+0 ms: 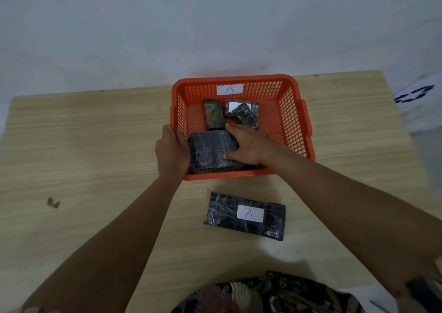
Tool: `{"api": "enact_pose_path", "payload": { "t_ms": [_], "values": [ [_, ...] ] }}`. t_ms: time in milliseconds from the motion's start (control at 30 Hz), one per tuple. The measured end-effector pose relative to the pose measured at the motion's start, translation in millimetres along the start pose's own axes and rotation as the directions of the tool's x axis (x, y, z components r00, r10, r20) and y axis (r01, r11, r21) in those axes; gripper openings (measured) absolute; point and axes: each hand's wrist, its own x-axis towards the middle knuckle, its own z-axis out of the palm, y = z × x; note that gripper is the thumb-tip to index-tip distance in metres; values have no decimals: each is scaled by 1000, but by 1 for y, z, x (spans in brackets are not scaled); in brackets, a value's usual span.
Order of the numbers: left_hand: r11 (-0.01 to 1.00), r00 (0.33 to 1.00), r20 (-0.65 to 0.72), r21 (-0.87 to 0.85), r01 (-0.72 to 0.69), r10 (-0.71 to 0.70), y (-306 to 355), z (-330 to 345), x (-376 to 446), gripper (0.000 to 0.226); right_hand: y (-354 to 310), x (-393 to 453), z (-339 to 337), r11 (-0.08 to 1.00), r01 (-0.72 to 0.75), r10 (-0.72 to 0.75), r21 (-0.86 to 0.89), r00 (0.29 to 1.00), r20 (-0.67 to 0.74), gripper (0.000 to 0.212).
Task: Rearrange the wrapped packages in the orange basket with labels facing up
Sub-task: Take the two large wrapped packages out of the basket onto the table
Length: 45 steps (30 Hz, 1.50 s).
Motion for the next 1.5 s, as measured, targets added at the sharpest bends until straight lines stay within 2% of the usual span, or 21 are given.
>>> {"api": "enact_pose_path", "payload": {
  "t_ms": [133,200,300,400,467,533,633,733,833,900,967,1067,1200,1300,1367,1500],
  "values": [
    [1000,1000,16,4,18,-18,2,0,1,26,2,6,-4,999,-29,30,14,999,-43,103],
    [1000,999,32,5,17,-17,4,-1,0,25,3,5,-10,999,-7,11,42,997,-79,93],
    [1000,998,62,3,10,-10,6,-4,0,25,4,-3,-13,982,70,-49,175,991,-121,69],
    [996,992,119,-74,46,-37,11,-11,0,34,5,-18,-10,957,161,-95,241,960,-264,64],
    [990,992,63,-82,113,-108,18,-20,-1,57,3,-28,-6,955,242,-137,174,874,-466,63],
    [983,986,-21,-78,165,-167,29,-32,-6,81,-5,-38,0,956,286,-178,63,739,-650,58],
    [940,960,45,-194,279,-276,48,-48,-16,98,-26,-49,17,939,320,-298,-128,566,-769,47],
    [810,907,171,-410,420,-384,58,-65,-24,85,-45,-57,35,912,347,-375,-219,489,-788,49],
    [728,854,272,-446,521,-444,49,-77,-28,73,-50,-64,47,905,347,-389,-248,435,-812,52],
    [590,781,425,-512,624,-457,41,-81,-31,54,-49,-70,52,886,357,-431,-296,399,-809,50],
    [509,759,476,-564,651,-444,34,-87,-36,46,-45,-76,58,877,376,-448,-298,417,-791,52],
    [460,806,413,-668,584,-424,19,-94,-46,46,-33,-87,68,911,351,-387,-217,543,-745,72],
    [353,818,318,-783,512,-479,-11,-105,-64,46,-23,-93,82,950,283,-293,-129,675,-677,63],
    [234,765,263,-850,472,-587,-36,-106,-74,41,-22,-92,89,971,193,-239,-142,751,-615,45],
    [196,733,262,-858,475,-628,-53,-104,-80,39,-25,-90,91,976,135,-210,-168,770,-603,34],
    [100,650,296,-860,500,-700,-76,-95,-95,39,-28,-86,85,991,57,-113,-118,825,-554,32]
  ]
}}
